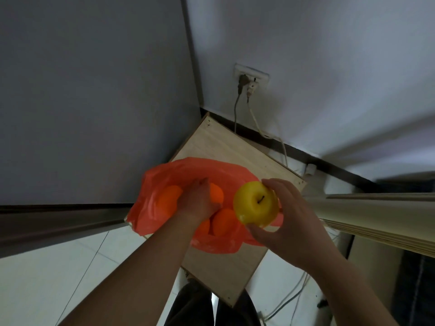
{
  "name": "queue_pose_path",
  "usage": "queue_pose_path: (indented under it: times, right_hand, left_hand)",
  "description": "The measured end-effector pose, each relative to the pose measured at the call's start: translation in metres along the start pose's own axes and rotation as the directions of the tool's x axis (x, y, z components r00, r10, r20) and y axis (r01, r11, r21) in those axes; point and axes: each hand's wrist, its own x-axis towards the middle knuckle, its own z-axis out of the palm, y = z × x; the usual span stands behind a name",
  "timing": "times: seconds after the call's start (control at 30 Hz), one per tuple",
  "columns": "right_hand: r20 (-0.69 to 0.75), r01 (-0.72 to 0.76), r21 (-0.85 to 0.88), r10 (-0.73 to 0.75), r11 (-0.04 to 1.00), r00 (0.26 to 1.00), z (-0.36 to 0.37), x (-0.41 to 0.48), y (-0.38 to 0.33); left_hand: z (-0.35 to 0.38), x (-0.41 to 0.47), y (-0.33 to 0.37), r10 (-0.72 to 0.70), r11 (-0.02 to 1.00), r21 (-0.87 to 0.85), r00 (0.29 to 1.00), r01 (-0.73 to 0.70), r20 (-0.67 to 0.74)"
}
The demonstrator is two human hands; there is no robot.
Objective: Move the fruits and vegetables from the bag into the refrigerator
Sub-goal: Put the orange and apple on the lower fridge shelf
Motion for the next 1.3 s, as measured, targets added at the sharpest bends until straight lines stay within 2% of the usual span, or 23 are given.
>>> queue_pose_path:
  times: [0.1,0.17,0.37,0.5,0.6,0.7,0.9,1.03,1.13,1.3]
  right_hand:
    - [0.013,-0.021,0.008,0.021,1.000,1.000,-0.003,-0.002,0.002]
    - [0.021,-0.036,0.033,0.036,0.999,0.999,-0.006,-0.005,0.001]
    - [0.028,-0.130,0.181,0.127,0.975,0.991,-0.039,-0.035,-0.024]
    - [0.007,-0.072,0.214,0.072,0.974,0.997,-0.063,-0.068,-0.050]
    - [0.014,-0.007,0.229,0.004,0.973,1.000,-0.078,-0.094,-0.074]
    - [0.003,0.046,0.238,-0.048,0.970,0.999,-0.088,-0.117,-0.104]
    - [-0.123,0.118,0.224,-0.093,0.967,0.988,-0.094,-0.173,-0.148]
    - [-0.263,0.133,0.263,-0.061,0.956,0.963,-0.075,-0.224,-0.165]
    - [-0.350,0.098,0.305,0.016,0.947,0.937,-0.049,-0.269,-0.170]
    - [-0.435,0.069,0.386,0.115,0.920,0.893,-0.010,-0.353,-0.181]
  left_hand:
    - [0.003,-0.004,-0.004,0.038,0.999,-0.013,0.999,-0.039,-0.026]
    - [-0.004,-0.019,-0.004,0.064,0.994,-0.086,0.996,-0.069,-0.055]
    - [-0.060,-0.137,0.018,0.069,0.935,-0.332,0.980,-0.128,-0.185]
    - [-0.082,-0.226,0.027,0.023,0.878,-0.452,0.958,-0.157,-0.287]
    - [-0.091,-0.276,0.030,-0.026,0.787,-0.592,0.948,-0.177,-0.318]
    - [-0.104,-0.314,0.032,-0.006,0.708,-0.653,0.923,-0.267,-0.385]
    - [-0.122,-0.363,0.022,0.089,0.637,-0.649,0.876,-0.416,-0.474]
    - [-0.112,-0.388,0.014,0.176,0.517,-0.707,0.868,-0.483,-0.465]
    - [-0.086,-0.411,0.010,0.214,0.446,-0.736,0.859,-0.510,-0.465]
    - [-0.036,-0.460,-0.014,0.277,0.459,-0.720,0.854,-0.520,-0.440]
